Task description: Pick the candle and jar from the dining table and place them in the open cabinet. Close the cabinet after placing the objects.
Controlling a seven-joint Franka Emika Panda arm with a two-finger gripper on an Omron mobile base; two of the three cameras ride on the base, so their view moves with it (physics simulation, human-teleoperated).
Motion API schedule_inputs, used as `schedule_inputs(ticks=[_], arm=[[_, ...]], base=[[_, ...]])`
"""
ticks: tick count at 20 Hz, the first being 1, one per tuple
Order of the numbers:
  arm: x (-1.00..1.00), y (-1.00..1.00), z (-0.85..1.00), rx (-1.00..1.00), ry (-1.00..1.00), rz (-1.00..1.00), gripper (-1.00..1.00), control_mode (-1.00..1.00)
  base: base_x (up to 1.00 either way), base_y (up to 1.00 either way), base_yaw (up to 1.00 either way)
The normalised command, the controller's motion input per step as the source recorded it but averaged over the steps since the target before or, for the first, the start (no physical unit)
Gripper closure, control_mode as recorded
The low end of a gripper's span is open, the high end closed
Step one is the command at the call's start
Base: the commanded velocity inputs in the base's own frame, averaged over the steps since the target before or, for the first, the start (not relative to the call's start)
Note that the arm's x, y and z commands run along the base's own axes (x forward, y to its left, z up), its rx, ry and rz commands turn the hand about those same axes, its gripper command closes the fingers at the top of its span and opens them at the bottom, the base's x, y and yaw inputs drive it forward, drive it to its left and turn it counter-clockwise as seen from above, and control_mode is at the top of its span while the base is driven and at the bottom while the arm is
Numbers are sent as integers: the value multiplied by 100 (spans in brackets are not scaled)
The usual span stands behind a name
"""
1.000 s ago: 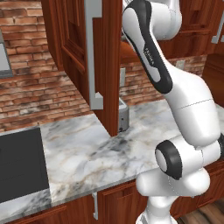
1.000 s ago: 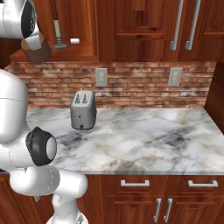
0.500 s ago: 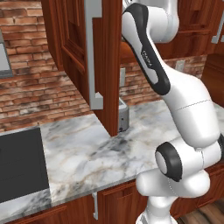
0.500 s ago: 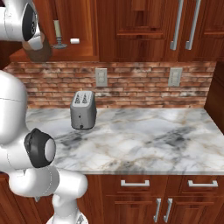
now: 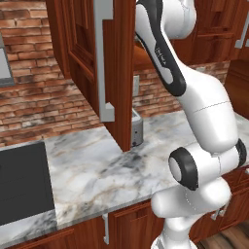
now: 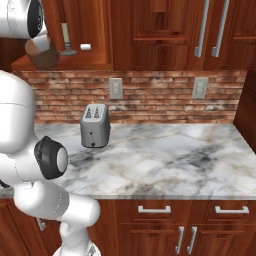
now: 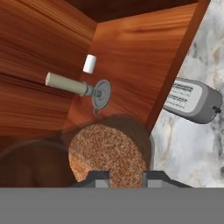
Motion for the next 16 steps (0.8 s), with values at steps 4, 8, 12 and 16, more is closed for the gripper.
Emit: schedule_inputs(ticks=[4, 8, 12, 16], arm=[[47, 26, -1, 0, 0, 0, 100, -100], [31, 24, 0, 0, 0, -1, 100, -100], [18, 14, -1, 0, 0, 0, 100, -100], [16, 10, -20, 0, 0, 0, 100, -100]], base=[[0, 0, 0], [0, 0, 0], [0, 0, 0], [0, 0, 0]])
